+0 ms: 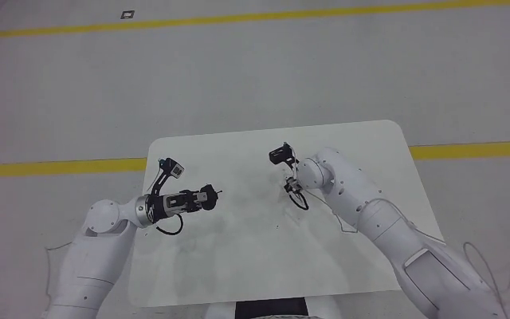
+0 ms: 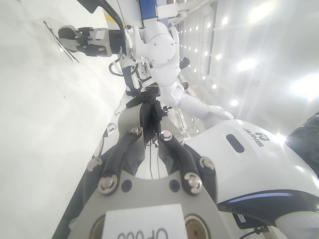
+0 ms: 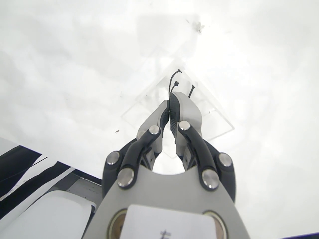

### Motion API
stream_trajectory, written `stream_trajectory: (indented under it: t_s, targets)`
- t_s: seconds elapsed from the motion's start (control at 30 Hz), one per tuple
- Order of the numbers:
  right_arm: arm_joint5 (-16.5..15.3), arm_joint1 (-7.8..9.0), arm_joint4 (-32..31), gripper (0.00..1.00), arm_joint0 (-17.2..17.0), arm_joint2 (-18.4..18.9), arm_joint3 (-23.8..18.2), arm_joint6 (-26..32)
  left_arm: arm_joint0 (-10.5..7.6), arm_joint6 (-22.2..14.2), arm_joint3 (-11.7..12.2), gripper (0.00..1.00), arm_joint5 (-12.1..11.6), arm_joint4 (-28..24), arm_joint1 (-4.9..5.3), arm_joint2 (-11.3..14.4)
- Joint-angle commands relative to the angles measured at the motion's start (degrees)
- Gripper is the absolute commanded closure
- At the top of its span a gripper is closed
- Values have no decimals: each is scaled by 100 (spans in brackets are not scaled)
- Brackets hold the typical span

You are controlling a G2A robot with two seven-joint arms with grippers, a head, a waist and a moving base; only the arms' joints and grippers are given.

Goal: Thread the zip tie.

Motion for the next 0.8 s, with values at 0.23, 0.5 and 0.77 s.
stream_trajectory:
  t_s: [0.23,0.5,0.77]
  targets:
    - [-170,92,105,100,-216,269,-257,135,0,0,0,100,0,0,0,0]
    - [-203,32,119,95,-183,157,-34,55,0,0,0,100,0,0,0,0]
    - [-201,-52,127,93,-76,24,206,-9,0,0,0,100,0,0,0,0]
